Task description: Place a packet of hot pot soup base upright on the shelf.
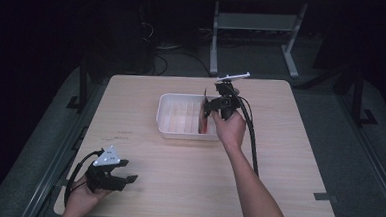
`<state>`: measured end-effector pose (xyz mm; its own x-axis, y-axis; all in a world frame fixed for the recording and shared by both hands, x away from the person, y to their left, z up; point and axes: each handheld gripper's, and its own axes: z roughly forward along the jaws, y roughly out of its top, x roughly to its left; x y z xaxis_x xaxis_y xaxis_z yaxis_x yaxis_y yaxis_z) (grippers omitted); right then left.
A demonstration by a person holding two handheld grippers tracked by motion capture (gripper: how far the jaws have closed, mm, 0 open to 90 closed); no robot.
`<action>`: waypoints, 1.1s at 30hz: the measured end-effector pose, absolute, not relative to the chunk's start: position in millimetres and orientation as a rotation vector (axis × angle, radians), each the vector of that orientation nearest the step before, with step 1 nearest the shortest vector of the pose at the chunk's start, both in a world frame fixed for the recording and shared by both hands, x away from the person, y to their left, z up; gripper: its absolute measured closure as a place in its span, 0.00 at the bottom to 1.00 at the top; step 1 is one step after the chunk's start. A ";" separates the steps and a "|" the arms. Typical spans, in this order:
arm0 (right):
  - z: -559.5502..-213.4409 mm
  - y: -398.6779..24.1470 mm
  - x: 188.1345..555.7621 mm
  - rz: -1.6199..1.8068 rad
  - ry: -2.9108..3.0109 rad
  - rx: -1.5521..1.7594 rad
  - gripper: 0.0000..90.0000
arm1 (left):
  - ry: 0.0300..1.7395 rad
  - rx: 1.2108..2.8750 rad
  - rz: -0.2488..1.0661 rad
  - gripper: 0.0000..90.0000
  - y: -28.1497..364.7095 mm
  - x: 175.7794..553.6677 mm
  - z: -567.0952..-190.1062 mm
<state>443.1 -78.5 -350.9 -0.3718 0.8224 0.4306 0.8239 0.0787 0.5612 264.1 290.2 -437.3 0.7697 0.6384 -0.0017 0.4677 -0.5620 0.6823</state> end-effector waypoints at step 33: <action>-339.1 -110.4 431.3 -1.316 -2.291 -1.644 0.71 | 0.859 2.238 0.329 0.28 289.0 266.7 -436.0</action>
